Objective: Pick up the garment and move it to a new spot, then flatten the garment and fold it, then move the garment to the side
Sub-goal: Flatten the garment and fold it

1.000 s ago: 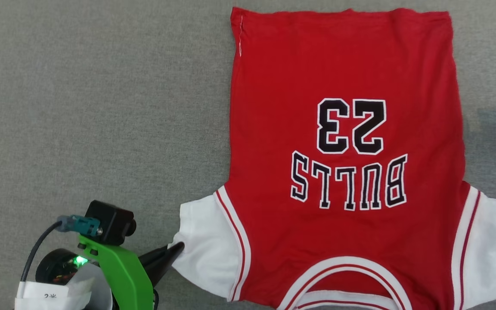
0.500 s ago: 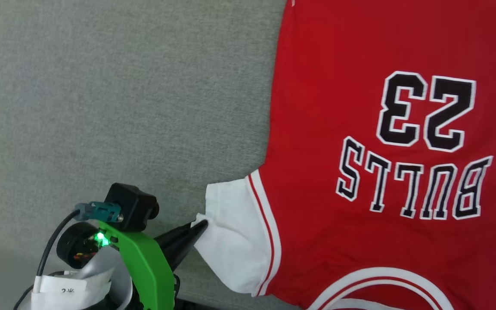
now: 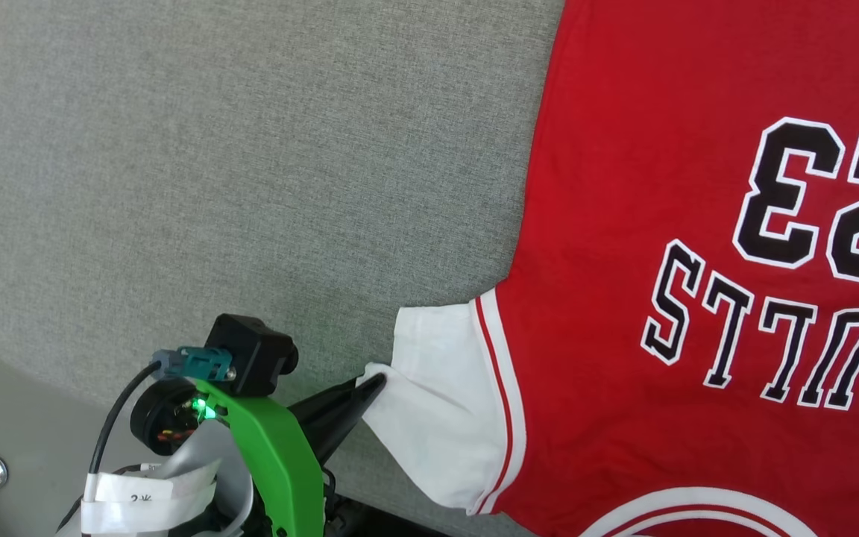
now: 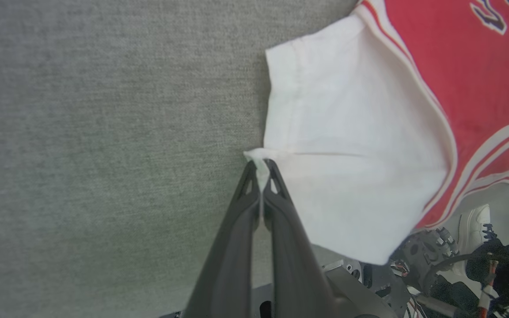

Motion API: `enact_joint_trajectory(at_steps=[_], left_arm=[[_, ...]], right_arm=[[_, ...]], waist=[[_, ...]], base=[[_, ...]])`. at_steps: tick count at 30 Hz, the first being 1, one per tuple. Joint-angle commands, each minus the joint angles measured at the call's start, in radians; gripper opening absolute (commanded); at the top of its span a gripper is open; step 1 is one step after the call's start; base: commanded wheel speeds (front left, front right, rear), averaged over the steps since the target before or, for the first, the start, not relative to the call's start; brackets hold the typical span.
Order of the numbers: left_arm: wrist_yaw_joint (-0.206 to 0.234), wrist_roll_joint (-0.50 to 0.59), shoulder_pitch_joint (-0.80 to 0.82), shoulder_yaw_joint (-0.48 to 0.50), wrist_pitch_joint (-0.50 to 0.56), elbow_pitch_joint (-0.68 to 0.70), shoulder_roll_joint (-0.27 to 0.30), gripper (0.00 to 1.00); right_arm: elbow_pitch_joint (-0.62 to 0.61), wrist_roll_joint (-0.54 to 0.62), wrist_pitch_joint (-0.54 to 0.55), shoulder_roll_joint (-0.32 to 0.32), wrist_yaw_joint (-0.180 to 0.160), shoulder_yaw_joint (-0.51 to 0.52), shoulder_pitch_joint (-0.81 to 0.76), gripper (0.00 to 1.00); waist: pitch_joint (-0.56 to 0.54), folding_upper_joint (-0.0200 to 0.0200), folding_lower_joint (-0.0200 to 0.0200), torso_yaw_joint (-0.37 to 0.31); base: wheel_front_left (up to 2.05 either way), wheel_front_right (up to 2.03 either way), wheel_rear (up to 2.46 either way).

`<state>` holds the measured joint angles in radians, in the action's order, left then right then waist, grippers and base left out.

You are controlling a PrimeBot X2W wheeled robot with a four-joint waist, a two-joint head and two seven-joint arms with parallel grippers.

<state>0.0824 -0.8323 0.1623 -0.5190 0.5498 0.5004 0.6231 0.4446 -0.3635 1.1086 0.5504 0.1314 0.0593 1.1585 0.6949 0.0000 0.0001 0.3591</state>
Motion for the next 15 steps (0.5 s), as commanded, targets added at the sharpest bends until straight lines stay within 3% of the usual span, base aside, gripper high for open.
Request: enact_joint_trajectory(at_steps=[1, 15], left_arm=[[-0.007, 0.016, 0.025, -0.001, -0.008, -0.004, -0.009, 0.00], [-0.003, 0.019, 0.030, 0.001, -0.015, -0.035, -0.008, 0.00]], right_arm=[[0.040, 0.004, 0.016, -0.019, -0.001, -0.014, -0.042, 0.00], [0.053, -0.014, -0.040, 0.000, -0.001, -0.062, -0.167, 0.00]], waist=[[0.000, 0.0000, -0.0001, 0.001], [-0.124, 0.0000, -0.0001, -0.064]], base=[[0.00, 0.00, 0.00], [0.00, 0.00, 0.00]])
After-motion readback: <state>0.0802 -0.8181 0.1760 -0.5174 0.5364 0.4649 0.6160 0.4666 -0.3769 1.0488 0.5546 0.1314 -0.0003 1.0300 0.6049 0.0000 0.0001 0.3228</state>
